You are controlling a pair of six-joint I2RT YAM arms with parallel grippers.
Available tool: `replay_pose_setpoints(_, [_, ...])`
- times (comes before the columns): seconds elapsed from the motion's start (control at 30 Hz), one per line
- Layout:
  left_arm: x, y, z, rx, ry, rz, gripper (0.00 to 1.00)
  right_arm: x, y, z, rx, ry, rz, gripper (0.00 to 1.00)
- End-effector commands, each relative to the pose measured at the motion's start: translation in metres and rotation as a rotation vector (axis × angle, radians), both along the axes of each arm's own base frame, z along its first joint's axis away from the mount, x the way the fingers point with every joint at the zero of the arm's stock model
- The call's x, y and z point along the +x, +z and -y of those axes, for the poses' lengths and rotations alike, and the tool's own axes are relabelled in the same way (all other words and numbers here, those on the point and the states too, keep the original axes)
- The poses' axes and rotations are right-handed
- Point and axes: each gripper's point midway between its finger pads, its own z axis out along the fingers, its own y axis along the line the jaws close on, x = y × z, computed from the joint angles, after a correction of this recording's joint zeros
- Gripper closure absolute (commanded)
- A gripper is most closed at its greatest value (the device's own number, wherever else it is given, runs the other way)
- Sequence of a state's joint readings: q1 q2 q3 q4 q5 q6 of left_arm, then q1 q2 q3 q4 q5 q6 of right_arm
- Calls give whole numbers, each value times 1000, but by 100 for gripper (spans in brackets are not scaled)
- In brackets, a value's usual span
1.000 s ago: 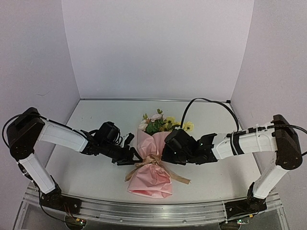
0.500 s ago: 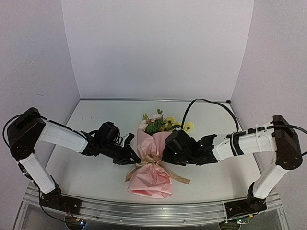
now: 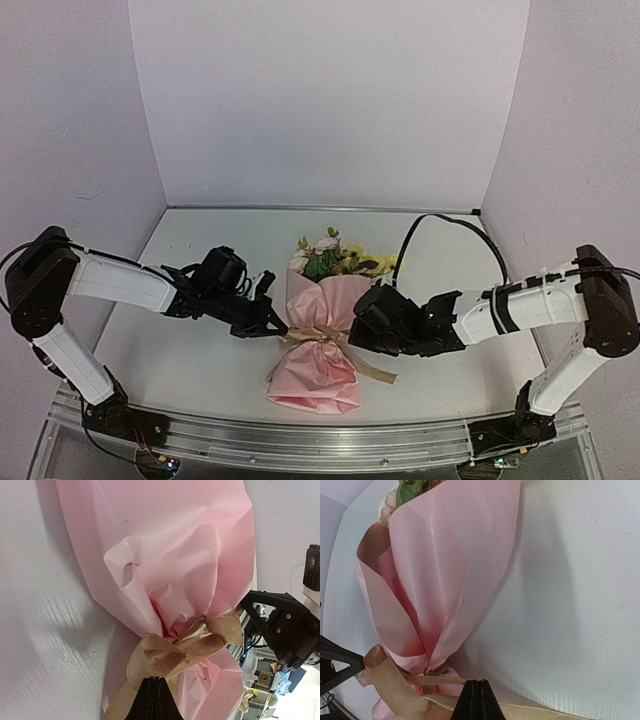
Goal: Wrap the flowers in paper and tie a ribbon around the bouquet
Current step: Tie the half-tied ribbon around the folded bouquet.
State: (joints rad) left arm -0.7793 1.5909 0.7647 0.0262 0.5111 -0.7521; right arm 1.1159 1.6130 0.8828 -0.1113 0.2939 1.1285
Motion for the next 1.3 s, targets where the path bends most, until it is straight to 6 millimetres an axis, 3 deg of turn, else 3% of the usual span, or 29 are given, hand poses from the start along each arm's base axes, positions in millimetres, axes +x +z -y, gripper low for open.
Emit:
replay_pose_setpoints(0.0, [12, 12, -7, 14, 36, 30, 100, 5, 12, 14, 30, -88, 53, 100])
replay_pose_setpoints(0.37, [27, 8, -29, 61, 118, 28, 100, 5, 1, 30, 10, -148, 56, 100])
replay_pose_setpoints(0.7, [31, -7, -45, 138, 166, 14, 100, 4, -9, 43, -39, -192, 44, 100])
replay_pose_setpoints(1.13, [37, -12, -62, 160, 220, 2, 100, -3, -24, 68, -113, -261, 15, 100])
replay_pose_setpoints(1.27, [41, -7, -63, 157, 228, 16, 100, 0, -19, 62, -114, -248, 26, 100])
